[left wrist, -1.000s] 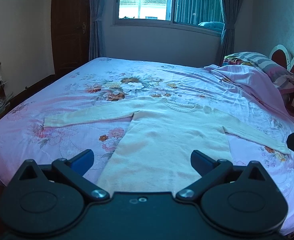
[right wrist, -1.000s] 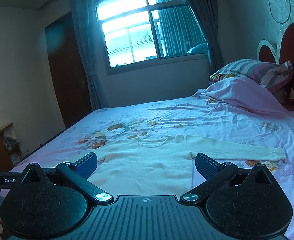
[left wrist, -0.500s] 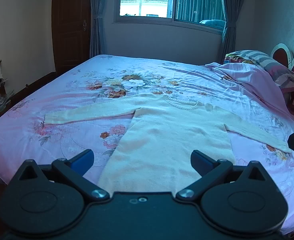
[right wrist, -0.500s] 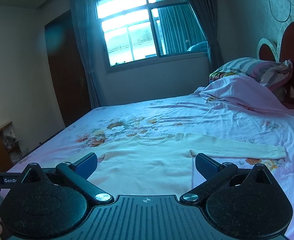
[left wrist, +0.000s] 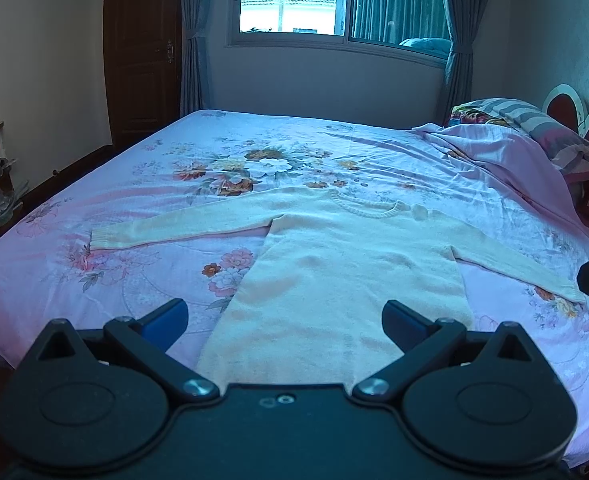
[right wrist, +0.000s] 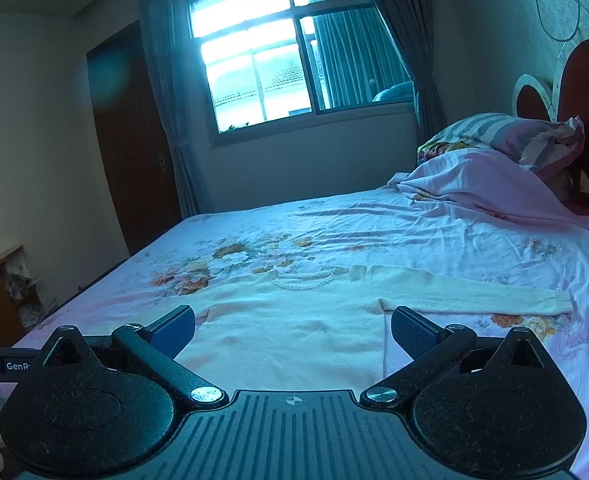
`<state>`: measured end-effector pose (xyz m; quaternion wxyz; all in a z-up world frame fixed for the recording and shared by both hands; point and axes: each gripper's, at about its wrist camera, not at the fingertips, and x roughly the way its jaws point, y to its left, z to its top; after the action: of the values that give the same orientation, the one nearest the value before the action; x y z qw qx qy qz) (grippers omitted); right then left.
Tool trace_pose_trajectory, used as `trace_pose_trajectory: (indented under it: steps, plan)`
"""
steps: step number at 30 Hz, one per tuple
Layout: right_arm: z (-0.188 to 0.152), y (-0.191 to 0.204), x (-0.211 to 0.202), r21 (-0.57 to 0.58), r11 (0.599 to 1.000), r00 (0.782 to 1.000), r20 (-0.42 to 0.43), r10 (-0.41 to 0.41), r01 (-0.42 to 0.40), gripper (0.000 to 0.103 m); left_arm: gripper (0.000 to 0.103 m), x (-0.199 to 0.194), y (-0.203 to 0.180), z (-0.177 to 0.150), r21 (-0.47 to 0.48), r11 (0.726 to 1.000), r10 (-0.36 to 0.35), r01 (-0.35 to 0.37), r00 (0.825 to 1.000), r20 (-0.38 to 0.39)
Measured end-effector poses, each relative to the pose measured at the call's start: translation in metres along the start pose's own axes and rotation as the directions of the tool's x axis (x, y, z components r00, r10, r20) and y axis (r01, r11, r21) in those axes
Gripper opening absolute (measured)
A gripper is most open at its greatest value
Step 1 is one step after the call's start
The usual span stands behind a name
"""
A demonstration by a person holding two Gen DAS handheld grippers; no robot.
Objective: Fold small clothes
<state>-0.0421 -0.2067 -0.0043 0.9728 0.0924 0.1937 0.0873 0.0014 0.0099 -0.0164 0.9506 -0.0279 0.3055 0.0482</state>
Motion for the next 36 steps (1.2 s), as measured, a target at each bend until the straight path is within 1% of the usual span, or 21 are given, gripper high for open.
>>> trace_pose_trajectory:
  steps: [23,29,36]
  plan:
    - [-0.006,-0.002,0.008,0.01,1.0,1.0,-0.02,-0.02,0.02,0.103,0.102,0.01,0.002,-0.002,-0.003,1.0,0.011,-0.011,1.0,-0.019]
    - [-0.011,-0.008,0.013,0.026,0.999,0.999,-0.038,-0.029,0.03,0.103,0.102,0.021,0.005,-0.003,-0.012,1.0,0.018,-0.019,0.999,-0.039]
    - [-0.016,-0.01,0.022,0.003,0.999,0.998,-0.049,-0.049,0.05,0.103,0.102,0.04,0.008,-0.003,-0.02,1.0,0.02,-0.021,0.997,-0.07]
